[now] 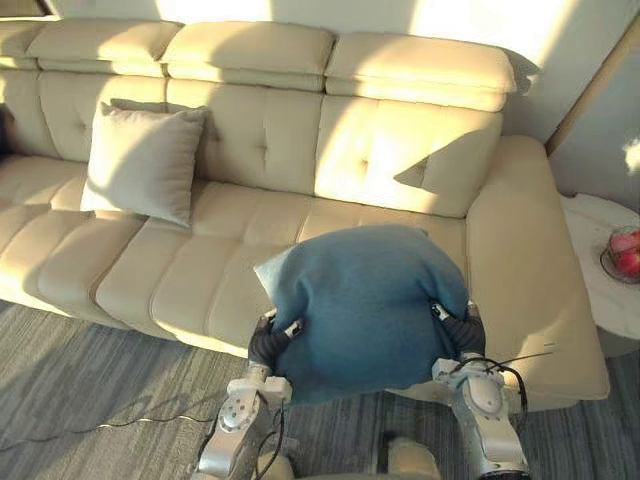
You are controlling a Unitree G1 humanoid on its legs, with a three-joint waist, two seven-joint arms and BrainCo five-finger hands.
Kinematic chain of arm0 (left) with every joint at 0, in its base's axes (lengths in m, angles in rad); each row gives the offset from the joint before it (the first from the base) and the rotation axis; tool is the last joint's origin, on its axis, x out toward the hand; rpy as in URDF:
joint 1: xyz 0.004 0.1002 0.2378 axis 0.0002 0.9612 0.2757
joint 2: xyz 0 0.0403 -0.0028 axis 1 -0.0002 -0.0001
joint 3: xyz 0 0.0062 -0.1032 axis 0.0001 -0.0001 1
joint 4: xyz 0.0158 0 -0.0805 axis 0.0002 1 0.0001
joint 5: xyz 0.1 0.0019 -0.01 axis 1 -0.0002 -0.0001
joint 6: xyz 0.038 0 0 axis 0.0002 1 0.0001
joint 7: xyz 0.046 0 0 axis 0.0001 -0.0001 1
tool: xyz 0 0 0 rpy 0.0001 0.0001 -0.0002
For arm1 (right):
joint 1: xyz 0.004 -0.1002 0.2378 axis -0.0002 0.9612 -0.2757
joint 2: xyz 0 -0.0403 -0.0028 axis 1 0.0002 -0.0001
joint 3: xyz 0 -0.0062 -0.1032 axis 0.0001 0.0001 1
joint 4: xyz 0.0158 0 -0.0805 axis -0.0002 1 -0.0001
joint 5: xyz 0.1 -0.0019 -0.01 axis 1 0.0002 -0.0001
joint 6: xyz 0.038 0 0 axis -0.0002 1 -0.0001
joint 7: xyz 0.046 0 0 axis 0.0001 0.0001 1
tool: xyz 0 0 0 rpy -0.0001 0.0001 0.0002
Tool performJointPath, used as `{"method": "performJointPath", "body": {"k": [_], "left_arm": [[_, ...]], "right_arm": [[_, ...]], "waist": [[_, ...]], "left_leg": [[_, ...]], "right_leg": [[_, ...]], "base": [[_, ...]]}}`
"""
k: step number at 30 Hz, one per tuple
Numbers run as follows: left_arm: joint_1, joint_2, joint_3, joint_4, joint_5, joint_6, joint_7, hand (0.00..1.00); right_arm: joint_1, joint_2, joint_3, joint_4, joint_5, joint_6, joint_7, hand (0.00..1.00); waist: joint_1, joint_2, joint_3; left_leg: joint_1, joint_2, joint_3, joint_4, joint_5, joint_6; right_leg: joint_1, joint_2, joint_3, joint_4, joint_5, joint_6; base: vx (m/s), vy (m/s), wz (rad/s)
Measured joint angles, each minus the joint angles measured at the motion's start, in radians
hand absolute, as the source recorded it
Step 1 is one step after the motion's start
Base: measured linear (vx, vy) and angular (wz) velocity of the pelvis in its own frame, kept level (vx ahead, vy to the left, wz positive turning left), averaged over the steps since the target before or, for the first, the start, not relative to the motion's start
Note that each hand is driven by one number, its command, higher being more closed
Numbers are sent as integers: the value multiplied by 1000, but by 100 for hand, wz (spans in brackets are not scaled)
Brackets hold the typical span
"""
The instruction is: Pick up cushions and gather them together orderly.
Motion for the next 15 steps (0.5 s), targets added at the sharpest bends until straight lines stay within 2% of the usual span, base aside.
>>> {"method": "performJointPath", "body": {"k": [1, 3, 5, 6, 7, 9, 10, 12, 13, 14, 15], "left_arm": [[-5, -4, -8, 1, 10, 5, -1, 100], [-4, -23, -30, 1, 16, 8, -2, 100], [2, -41, -33, -3, 15, 8, -6, 100], [14, -48, -31, -24, 15, 8, -6, 100], [34, -47, -28, -69, 15, 7, -6, 100], [42, -53, -29, -118, 15, 3, -8, 100], [41, -56, -28, -127, 15, 0, -8, 100], [35, -61, -27, -151, 16, -6, -12, 100], [35, -62, -27, -153, 17, -6, -14, 100], [39, -61, -26, -150, 28, -5, -13, 100], [34, -50, -24, -139, 35, -4, -13, 100]], "right_arm": [[3, -10, -8, 0, 0, 1, 0, 100], [38, -20, -25, -21, 1, 1, -6, 100], [94, -12, -33, -112, 1, 2, -14, 100], [125, -11, -32, -183, 1, 1, -16, 100], [140, -12, -27, -249, 1, 1, -18, 100], [140, -11, -30, -313, 1, -5, -28, 100], [139, -11, -31, -319, 1, -12, -30, 100], [133, -10, -40, -320, 2, -21, -35, 100], [134, -10, -42, -320, 2, -21, -36, 100], [128, -12, -45, -302, 0, -23, -36, 100], [120, 10, -46, -262, 0, -23, -35, 100]], "waist": [[10, 1, 1], [-7, 5, -1], [0, 2, 1], [8, 8, -1], [34, -2, 4], [54, 1, 2], [57, 1, 1], [67, 3, 0], [67, 7, -4], [68, 10, -31], [64, -29, -49]], "left_leg": [[16, -1, -35, -19, 17, -10], [49, 1, -85, 11, 43, -21], [16, 22, -90, 195, 46, -20], [-50, 47, -87, 376, 80, 0], [-131, 82, -80, 542, 94, 8], [-197, 101, -59, 586, 49, 20], [-207, 102, -57, 569, 41, 26], [-216, 81, -66, 368, 47, 47], [-206, 55, -88, 246, 97, 59], [-172, 16, -175, 106, 159, -1], [-149, -25, -199, 47, 147, -20]], "right_leg": [[3, 1, 10, 26, -14, -15], [61, -7, -14, 53, -48, -11], [143, -7, -37, 44, -84, -8], [185, 0, -45, 26, -92, -16], [229, 0, -38, -4, -96, -22], [264, -7, -23, -34, -96, -22], [269, -9, -20, -37, -96, -21], [289, -22, 0, -35, -97, -20], [296, -24, 10, -35, -100, -9], [289, -21, 55, -40, -125, 48], [289, -49, 83, -67, -137, 67]], "base": [[244, -83, 20], [284, -114, 55], [283, -110, 49], [225, -38, -1], [306, -20, -17], [222, 44, -28], [178, 112, -27], [167, 177, -25], [180, 255, -36], [219, 276, -31], [180, 215, -18]]}}
